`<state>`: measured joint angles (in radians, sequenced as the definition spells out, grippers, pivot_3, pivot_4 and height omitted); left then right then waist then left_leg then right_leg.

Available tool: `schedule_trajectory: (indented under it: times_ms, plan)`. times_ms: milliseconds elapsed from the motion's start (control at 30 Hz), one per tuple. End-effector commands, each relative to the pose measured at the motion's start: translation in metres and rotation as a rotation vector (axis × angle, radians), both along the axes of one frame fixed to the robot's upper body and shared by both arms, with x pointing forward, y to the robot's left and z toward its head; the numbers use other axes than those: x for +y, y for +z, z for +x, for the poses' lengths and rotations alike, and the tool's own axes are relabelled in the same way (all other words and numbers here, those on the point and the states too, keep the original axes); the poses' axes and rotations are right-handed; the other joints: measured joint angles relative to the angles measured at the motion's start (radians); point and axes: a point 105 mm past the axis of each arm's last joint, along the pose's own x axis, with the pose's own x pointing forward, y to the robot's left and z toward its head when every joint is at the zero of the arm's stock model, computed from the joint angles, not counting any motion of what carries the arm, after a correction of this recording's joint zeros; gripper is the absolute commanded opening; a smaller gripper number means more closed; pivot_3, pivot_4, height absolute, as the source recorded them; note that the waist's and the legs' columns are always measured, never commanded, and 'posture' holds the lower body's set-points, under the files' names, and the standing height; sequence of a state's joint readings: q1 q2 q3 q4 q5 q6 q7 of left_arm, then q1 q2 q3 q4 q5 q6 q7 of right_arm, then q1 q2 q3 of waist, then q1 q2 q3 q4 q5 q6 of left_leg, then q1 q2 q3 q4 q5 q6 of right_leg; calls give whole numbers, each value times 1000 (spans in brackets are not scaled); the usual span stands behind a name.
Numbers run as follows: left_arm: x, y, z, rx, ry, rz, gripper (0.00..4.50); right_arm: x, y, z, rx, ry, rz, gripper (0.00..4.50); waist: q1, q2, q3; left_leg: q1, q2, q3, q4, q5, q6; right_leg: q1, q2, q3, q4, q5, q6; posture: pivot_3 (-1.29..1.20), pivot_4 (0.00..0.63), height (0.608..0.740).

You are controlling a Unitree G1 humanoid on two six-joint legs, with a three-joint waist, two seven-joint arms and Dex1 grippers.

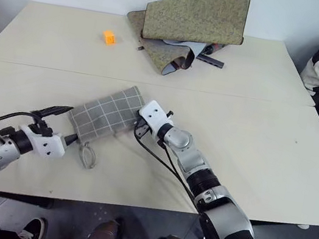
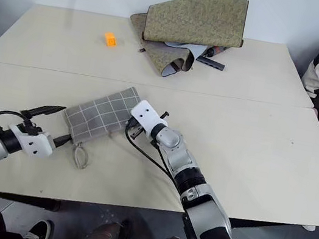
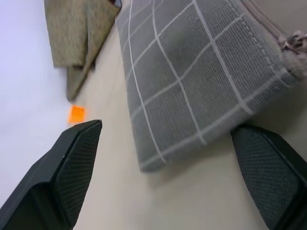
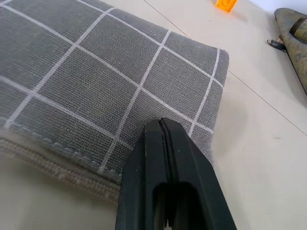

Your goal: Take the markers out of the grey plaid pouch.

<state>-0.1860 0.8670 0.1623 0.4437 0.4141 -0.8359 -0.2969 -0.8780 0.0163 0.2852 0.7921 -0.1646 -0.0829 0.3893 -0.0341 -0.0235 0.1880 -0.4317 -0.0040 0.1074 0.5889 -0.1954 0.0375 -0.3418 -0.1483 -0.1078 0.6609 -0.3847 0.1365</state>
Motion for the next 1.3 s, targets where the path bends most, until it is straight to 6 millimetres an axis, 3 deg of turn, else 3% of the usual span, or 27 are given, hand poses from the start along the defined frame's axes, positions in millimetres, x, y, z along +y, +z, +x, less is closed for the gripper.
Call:
schedule_trajectory:
  times_ms: [33,367,667,800,833,900,1000,1133,1233,1300]
  plan:
    - [11,-16,6,61,53,39,4500,-1,5,0,-3,-4,30,20,1,0,0,1,0,0,0,-1,-1,0,0,0,0,0,0,0,150,740]
    - [-10,-37,13,157,-32,47,4500,0,9,-2,3,7,58,20,5,3,-2,4,0,1,-1,0,0,2,-1,0,1,0,0,0,150,740]
    - [-18,-46,15,207,-43,3,1594,-2,10,-3,-4,15,52,0,5,4,-2,4,0,1,-1,2,3,2,-1,0,1,0,0,0,150,740]
    - [-20,-52,13,245,-45,-9,360,-2,13,-4,-13,21,56,0,5,13,-8,5,-1,1,-1,1,3,2,-1,0,1,0,0,0,150,740]
    - [-21,-53,13,246,-47,-13,90,-1,14,-5,-20,29,56,0,4,16,-10,5,-1,1,-1,1,4,2,-2,0,1,0,0,0,150,740]
    - [-24,-50,13,241,-50,-42,38,-1,20,-10,-1,60,110,0,4,18,-11,5,-1,2,-1,1,4,3,-2,0,1,0,0,0,150,740]
    - [-27,-46,14,238,-47,-89,0,-3,34,-18,39,111,207,592,4,18,-11,5,-1,2,-1,1,5,5,-2,0,1,0,0,0,150,740]
    - [-32,-35,19,214,-17,-177,0,-18,62,-31,94,151,317,2004,5,18,-11,5,-1,3,-1,1,5,6,-2,1,0,0,0,0,150,740]
    - [-40,-28,19,204,-22,-206,0,-23,72,-57,214,274,352,3058,7,18,-11,4,-1,2,-1,0,6,4,-2,1,-2,0,0,0,150,740]
    - [-54,-23,22,195,-22,-256,0,-23,66,-92,379,427,334,3774,9,18,-11,4,-1,2,-1,-1,7,5,-3,1,-4,0,0,0,150,740]
